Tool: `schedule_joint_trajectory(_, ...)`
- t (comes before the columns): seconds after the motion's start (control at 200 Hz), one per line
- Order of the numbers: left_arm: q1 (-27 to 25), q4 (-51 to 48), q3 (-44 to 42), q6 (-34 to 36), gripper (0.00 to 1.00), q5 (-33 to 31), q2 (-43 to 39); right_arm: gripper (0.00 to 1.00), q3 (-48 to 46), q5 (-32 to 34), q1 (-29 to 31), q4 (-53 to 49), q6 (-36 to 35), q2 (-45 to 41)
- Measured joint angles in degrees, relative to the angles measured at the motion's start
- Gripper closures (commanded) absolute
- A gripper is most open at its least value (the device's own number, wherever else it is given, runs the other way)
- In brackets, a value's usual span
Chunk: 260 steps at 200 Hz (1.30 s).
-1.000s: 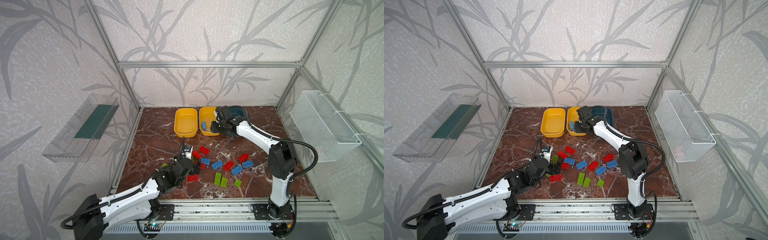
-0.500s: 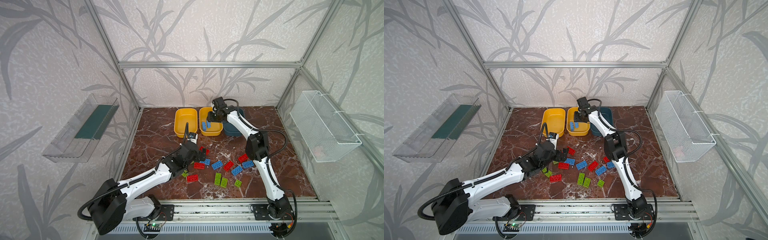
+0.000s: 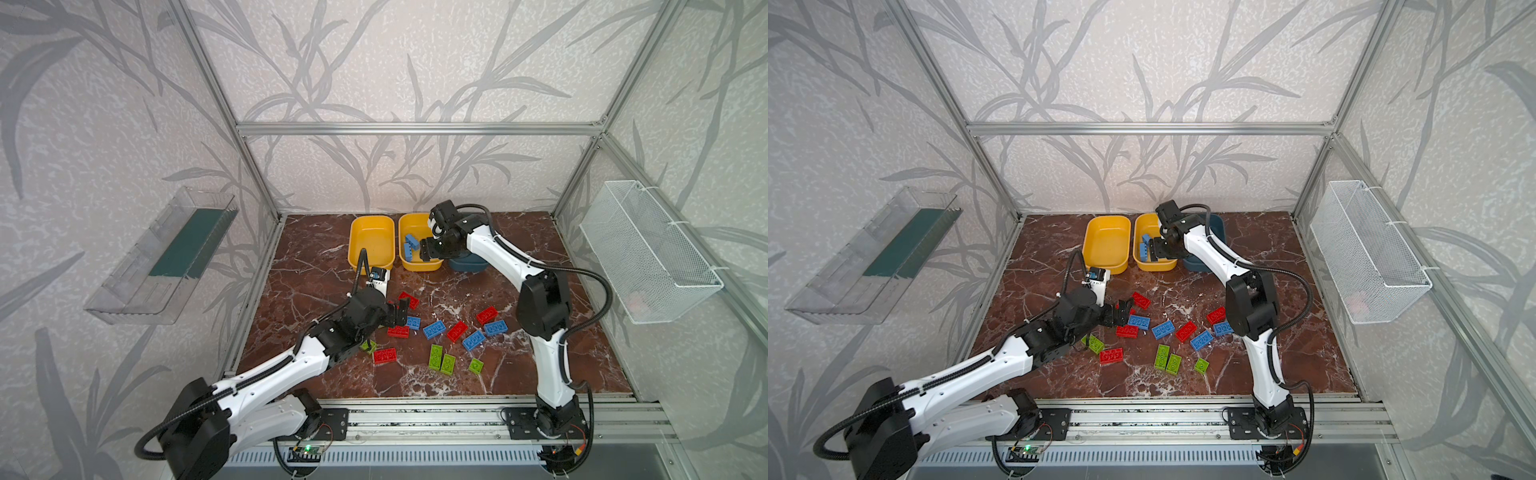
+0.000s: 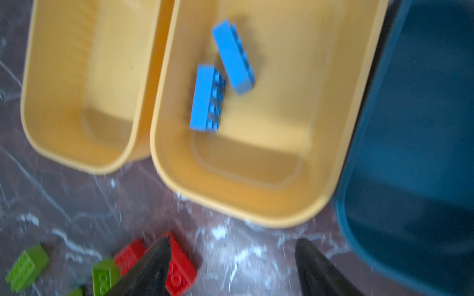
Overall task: Sort the legos into containers by color
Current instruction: 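Grasp a third blue brick from the pile with the right gripper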
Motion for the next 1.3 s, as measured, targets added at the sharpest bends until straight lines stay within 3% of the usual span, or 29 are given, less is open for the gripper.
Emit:
schedule_joint_trajectory(0.19, -0.85, -4.94, -3.61, -1.01, 0.01, -0.09, -8.9, 0.18, -19.61, 1.07, 5.27, 1.9, 0.26, -14.19)
schedule_joint_trajectory(0.535, -1.88, -10.69, -11.89, -5.86, 0.01, -2.62, -24.3, 0.14, -38.1, 2.97, 13.7, 4.44, 1.95, -21.38)
schedule_joint_trajectory(0.585, -1.92, -11.43, -12.2, -6.34, 0.01, -2.93, -25.53, 0.03, -39.36, 2.93, 13.77, 5.16, 2.08, -21.9)
schedule_joint_trajectory(0.875, -2.12, -14.49, -13.68, -8.59, 0.01, -4.33, -29.86, 0.03, -40.94, 2.27, 14.21, 9.16, 2.01, -21.86)
schedule_joint_trajectory(1.15, -2.12, -15.69, -14.38, -9.22, 0.01, -4.96, -30.18, 0.12, -39.34, 2.03, 14.53, 10.49, 1.99, -16.02)
schedule_joint_trajectory(1.299, -2.14, -15.72, -14.75, -9.2, 0.01, -5.42, -30.21, 0.24, -38.14, 2.03, 14.53, 10.45, 1.92, -13.2)
